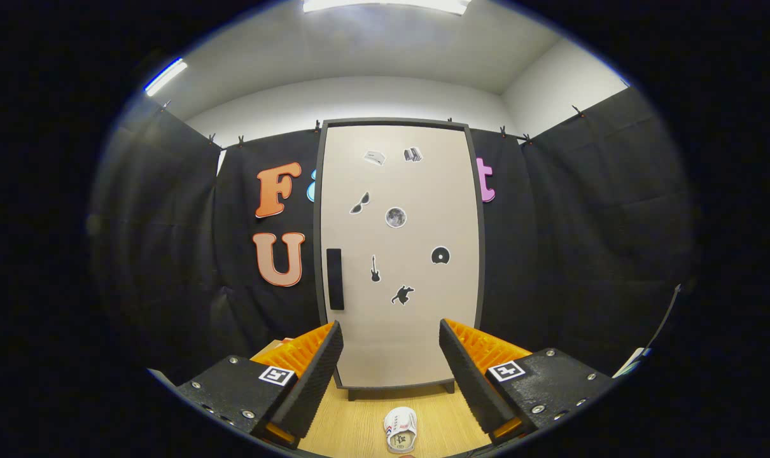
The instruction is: Open the shoe cabinet door, grab the shoes and put them into the shoe cabinet, then close the shoe cabinet door.
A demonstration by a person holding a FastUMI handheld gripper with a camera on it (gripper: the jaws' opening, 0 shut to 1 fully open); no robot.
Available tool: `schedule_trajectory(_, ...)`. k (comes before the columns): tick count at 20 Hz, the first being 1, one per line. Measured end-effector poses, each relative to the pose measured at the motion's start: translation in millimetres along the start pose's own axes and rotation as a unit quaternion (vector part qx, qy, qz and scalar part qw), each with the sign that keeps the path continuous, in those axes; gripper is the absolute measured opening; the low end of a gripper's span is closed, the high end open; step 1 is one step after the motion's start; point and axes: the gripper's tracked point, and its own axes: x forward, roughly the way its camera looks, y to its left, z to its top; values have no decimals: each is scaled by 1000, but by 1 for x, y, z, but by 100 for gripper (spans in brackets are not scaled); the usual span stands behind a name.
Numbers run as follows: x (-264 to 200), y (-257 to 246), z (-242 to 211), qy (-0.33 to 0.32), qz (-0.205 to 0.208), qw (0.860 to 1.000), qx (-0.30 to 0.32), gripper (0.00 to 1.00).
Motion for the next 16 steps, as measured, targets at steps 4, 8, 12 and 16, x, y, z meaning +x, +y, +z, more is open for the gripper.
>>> schedule_trajectory(4, -2, -3, 1, 1, -1, 1000, -1, 95)
schedule_trajectory(8, -1, -1, -2, 7, 2, 1000, -3, 95)
schedule_trajectory(12, 6, 11, -2, 7, 14, 1000, -4, 95)
schedule_trajectory(16, 31, 33, -5, 7, 37, 999, -6, 95)
